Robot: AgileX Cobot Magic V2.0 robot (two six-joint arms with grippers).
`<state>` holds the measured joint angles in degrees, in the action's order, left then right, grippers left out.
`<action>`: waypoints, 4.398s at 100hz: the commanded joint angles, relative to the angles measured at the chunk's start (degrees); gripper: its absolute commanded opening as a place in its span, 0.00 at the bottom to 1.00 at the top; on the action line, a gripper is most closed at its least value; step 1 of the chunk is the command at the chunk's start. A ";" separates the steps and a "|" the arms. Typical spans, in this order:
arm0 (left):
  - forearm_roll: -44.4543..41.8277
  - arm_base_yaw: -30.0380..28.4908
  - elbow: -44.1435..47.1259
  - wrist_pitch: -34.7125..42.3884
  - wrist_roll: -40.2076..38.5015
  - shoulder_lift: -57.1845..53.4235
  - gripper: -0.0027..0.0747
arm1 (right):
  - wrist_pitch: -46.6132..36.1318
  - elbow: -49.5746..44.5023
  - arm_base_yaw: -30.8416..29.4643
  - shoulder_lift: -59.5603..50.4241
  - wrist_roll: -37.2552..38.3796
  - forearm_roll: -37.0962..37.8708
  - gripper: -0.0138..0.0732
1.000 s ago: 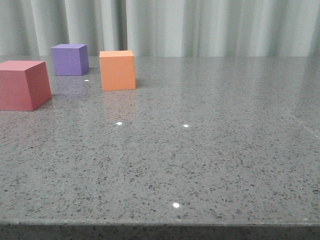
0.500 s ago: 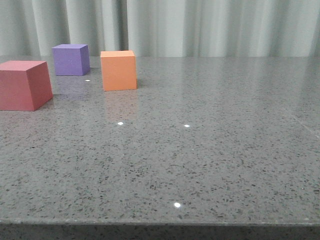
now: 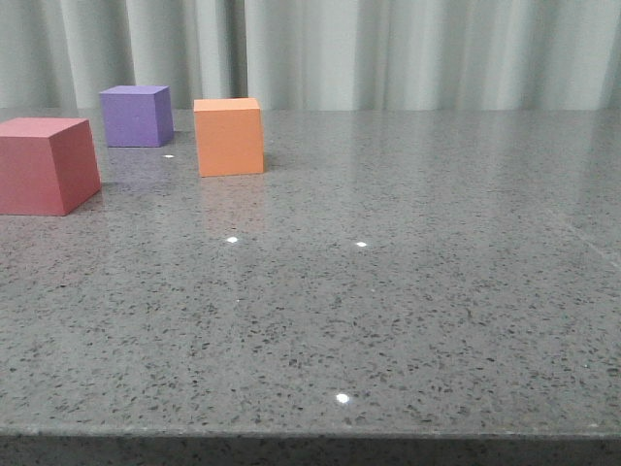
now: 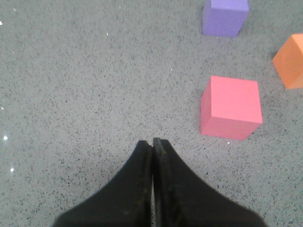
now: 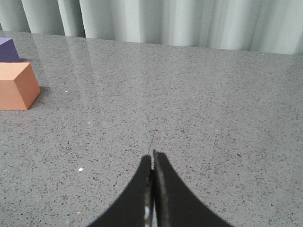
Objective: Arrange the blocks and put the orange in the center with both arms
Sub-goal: 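Withdraw the right gripper upward and away from the cubes, then lower the left gripper over the orange cube and close it, then lift the orange cube with the left gripper and carry it beside the purple cube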
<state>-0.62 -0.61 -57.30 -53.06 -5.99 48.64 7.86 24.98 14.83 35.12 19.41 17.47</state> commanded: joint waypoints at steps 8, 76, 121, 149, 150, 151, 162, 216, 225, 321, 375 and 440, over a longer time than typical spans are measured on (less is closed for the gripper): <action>1.03 -0.03 -2.03 3.06 -0.07 1.86 0.13 | -4.44 1.51 -0.31 -0.18 -0.07 1.15 0.03; 12.89 10.09 -2.45 11.27 -0.07 5.66 0.86 | -4.44 1.51 -0.31 -0.18 -0.07 1.15 0.03; 8.40 25.75 -20.25 15.18 -6.09 29.57 0.86 | -4.44 1.51 -0.31 -0.18 -0.07 1.15 0.03; -4.63 30.59 -33.43 13.14 -19.70 43.47 0.86 | -4.44 1.51 -0.31 -0.18 -0.07 1.15 0.03; -4.63 30.59 -33.67 13.16 -19.70 43.70 0.86 | -4.44 1.51 -0.31 -0.18 -0.07 1.15 0.03; -4.63 30.59 -34.09 13.16 -19.70 43.92 0.86 | -4.44 1.51 -0.31 -0.18 -0.07 1.15 0.03; -4.31 31.08 -35.69 13.49 -19.70 46.07 0.86 | -4.44 1.51 -0.31 -0.18 -0.07 1.15 0.03; -7.58 32.88 -36.37 14.79 -26.09 48.55 0.86 | -4.44 1.51 -0.31 -0.18 -0.07 1.15 0.03; -12.79 33.74 -37.62 14.09 -30.92 50.53 0.86 | -4.44 1.51 -0.31 -0.18 -0.07 1.15 0.03; -22.65 35.23 -43.70 8.00 -43.89 62.61 0.86 | -4.44 1.51 -0.31 -0.18 -0.07 1.15 0.03; -23.81 35.47 -44.61 5.98 -43.07 61.31 0.27 | -4.44 1.51 -0.31 -0.18 -0.07 1.15 0.03; -8.37 21.12 -39.16 4.99 -10.60 47.24 0.26 | -4.44 1.51 -0.31 -0.18 -0.07 1.15 0.03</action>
<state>-14.03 24.04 -96.59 -51.31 -23.56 99.41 7.76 24.98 14.83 35.12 19.41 17.59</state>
